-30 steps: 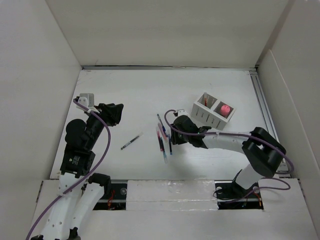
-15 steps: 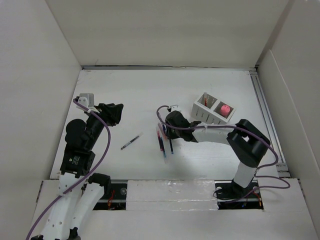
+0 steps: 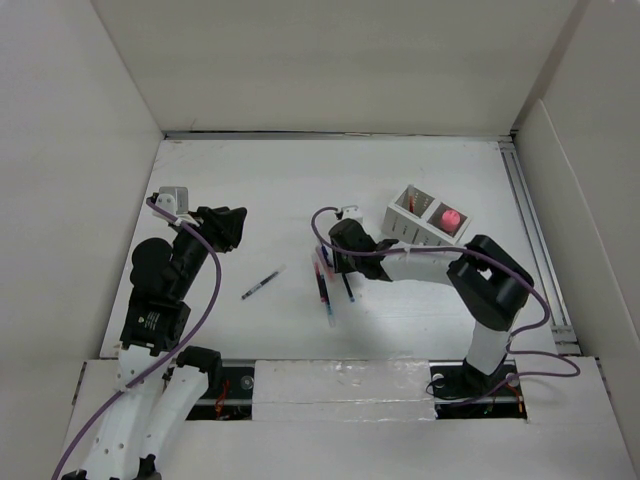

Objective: Organize the desk

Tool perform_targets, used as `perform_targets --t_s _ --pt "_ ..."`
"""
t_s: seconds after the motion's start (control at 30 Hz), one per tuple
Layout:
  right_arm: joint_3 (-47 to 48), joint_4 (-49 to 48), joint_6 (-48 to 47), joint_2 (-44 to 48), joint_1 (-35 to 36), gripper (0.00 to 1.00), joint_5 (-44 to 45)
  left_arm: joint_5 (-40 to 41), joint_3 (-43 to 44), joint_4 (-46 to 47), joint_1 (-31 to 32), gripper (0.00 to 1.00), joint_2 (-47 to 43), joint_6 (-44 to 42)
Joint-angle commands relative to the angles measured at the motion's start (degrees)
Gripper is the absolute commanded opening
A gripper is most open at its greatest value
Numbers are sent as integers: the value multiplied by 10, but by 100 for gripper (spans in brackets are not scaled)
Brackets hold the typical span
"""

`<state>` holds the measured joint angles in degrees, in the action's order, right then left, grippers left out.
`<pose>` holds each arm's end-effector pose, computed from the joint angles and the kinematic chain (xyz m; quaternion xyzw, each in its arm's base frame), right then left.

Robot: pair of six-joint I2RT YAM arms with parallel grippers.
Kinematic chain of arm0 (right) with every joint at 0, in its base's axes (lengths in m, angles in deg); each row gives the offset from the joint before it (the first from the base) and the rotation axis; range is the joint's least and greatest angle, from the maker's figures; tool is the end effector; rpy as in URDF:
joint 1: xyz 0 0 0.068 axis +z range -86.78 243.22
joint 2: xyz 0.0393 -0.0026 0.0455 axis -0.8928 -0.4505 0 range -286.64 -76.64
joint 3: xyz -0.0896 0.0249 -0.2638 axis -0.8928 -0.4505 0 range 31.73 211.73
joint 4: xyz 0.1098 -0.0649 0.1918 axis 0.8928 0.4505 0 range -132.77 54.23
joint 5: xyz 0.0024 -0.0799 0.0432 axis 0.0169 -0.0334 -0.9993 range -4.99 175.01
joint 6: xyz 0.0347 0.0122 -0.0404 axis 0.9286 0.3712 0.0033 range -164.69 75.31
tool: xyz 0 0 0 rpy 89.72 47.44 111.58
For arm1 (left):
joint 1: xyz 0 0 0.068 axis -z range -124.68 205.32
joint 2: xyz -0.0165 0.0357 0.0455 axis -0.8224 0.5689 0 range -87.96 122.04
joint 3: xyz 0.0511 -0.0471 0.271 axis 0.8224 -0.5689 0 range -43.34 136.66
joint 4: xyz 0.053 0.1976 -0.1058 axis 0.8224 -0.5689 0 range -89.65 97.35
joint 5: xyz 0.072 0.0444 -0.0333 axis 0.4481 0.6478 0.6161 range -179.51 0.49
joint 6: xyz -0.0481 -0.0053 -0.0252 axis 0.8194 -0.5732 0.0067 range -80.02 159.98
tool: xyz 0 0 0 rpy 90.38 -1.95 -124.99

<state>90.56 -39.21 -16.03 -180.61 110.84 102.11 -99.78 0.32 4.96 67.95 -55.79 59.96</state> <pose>0.2432 0.2505 0.1871 -0.1006 0.9213 0.1060 0.3602 0.0905 -0.0270 0.3762 0.0265 0.6492 -0.2684 0.7112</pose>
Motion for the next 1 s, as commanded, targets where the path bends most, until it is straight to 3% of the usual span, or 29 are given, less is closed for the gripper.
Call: perform_targets --t_s 0.0,0.03,0.07,0.17,0.47,0.67,0.77,0.97 --pt "14 32 -4 -13 -3 38 25 2 20 27 -3 41 -4 -7" --pt "14 33 -8 -11 -3 26 23 3 21 26 -3 41 -3 -7" --pt "13 33 -8 -11 -3 26 23 2 21 26 -3 41 -3 -7" --pt "9 35 -3 9 -9 1 34 2 19 27 -3 41 -8 -7" --pt "-15 -29 20 207 -97 0 13 -1 20 27 -3 41 -3 -6" --pt "-20 -129 -10 302 -196 0 129 0 18 26 -3 41 -10 -7" --pt "-23 -207 -47 297 -248 0 173 -2 15 28 -3 41 -16 -6" --pt "16 -236 -84 210 -292 0 188 -1 16 27 -3 41 -19 -6"
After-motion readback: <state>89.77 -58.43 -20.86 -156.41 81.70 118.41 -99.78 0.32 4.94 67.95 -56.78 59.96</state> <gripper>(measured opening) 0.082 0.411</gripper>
